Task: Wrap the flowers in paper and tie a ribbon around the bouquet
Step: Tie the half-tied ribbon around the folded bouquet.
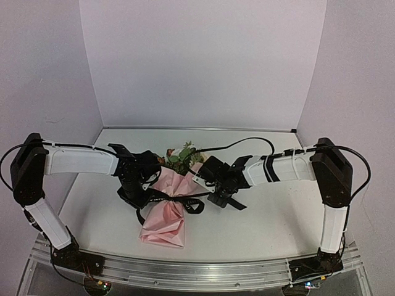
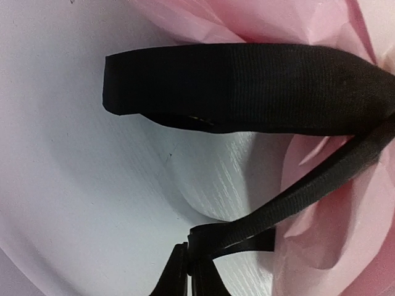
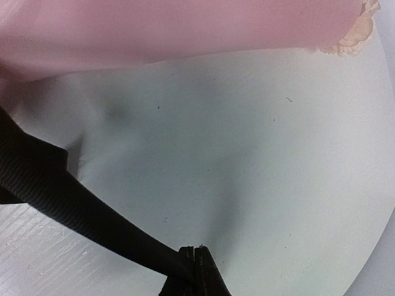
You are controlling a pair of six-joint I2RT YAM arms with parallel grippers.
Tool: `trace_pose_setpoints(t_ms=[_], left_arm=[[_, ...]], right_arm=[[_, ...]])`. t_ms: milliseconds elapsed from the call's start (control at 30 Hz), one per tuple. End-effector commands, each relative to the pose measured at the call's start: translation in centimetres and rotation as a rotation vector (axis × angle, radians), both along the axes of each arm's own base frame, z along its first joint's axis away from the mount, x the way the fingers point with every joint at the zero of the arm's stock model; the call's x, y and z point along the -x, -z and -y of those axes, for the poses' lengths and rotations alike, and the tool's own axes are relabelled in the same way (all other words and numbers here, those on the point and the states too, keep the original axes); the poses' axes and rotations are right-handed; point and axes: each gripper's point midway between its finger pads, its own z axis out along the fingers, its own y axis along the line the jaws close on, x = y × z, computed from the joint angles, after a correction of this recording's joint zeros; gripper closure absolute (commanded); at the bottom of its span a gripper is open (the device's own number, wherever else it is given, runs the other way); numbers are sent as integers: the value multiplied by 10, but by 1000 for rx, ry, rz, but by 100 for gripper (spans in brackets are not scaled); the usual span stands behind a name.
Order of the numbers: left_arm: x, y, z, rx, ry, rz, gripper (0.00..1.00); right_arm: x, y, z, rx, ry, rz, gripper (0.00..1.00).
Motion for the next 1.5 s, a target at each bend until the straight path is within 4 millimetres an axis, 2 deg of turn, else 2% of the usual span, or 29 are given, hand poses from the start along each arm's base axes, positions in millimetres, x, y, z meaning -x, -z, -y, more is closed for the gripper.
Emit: trace_pose_setpoints(t_ms=[0, 133, 233, 333, 400, 467, 567, 667, 800, 900, 1133, 1467], left_arm=[[-14, -4, -4, -38, -16, 58, 89], [-23, -19, 4, 16, -13, 93, 86], [-25, -18, 1, 20, -35, 93, 83], [-29, -23, -1, 107, -104, 96, 72], [-37, -32, -6, 193, -176, 112, 70], [-47, -39, -10, 269, -242, 127, 69], [-56, -40, -10, 333, -281, 141, 68], [-68, -33, -3, 393, -291, 143, 67], [-76, -17, 7, 421, -274, 127, 68], [-78, -1, 8, 409, -275, 109, 67], [-82, 19, 12, 412, -282, 107, 63], [-93, 24, 15, 415, -261, 149, 60]], right_arm=[[-7, -12, 8, -15, 50, 12, 100], [-8, -14, 9, -15, 55, 14, 100], [-7, -13, 10, -20, 62, 8, 100], [-6, -18, 9, -46, 74, 4, 100], [-6, -23, 10, -64, 90, 7, 89], [-6, -28, 10, -88, 110, 6, 71], [-2, -41, 9, -152, 146, -4, 52], [11, -51, 7, -262, 216, -61, 46], [34, -49, -4, -398, 301, -205, 45], [39, -38, -12, -465, 371, -264, 48], [34, -13, -28, -577, 483, -289, 54], [30, 6, -34, -609, 550, -275, 54]])
